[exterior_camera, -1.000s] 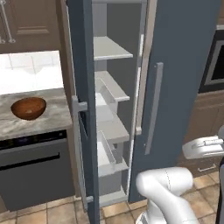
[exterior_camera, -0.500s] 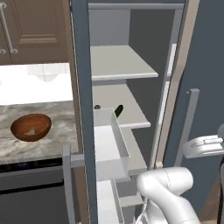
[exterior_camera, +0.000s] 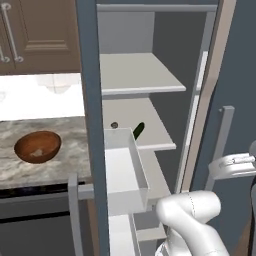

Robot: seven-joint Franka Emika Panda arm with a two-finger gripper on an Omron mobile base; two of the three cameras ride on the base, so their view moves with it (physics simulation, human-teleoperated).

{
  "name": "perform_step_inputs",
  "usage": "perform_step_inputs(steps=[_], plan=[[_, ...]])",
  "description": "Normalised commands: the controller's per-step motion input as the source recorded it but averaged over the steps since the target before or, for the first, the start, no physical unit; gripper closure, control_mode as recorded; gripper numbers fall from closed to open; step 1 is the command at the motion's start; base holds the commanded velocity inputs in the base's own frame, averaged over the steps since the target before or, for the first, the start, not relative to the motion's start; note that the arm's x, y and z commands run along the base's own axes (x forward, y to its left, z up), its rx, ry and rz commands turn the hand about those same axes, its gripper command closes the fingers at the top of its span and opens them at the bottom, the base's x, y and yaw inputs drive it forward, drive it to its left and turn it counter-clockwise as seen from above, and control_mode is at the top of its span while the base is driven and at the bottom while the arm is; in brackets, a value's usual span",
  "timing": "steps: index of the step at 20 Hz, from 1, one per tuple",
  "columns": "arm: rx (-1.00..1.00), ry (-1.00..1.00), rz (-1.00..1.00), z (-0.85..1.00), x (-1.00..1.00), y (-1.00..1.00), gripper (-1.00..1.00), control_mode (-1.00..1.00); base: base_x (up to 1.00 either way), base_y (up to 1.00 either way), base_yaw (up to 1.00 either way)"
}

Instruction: Take the garlic, mushroom, and cucumber from the freezer and place them in the bowl on the counter.

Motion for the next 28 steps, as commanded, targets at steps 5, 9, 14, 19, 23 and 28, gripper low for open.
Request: perform_step_inputs(steps=[5,9,14,19,23,28], plan=[[0.00,0.00,0.00,0.00,0.00,0.00,-1.00,1.00,0.49,0.23,0.39],[0.00,0.00,0.00,0.00,0.00,0.00,-1.00,1.00,0.32,0.13,0.50],[0.00,0.00,0.00,0.00,0.00,0.00,-1.00,1.00,0.32,0.32,0.34],[0.00,0.00,0.00,0.00,0.00,0.00,-1.00,1.00,0.45,0.56,0.15],[0.00,0.00,0.00,0.00,0.00,0.00,-1.00,1.00,0.75,0.50,0.04],[0.00,0.00,0.00,0.00,0.00,0.00,-1.00,1.00,0.69,0.33,0.01]])
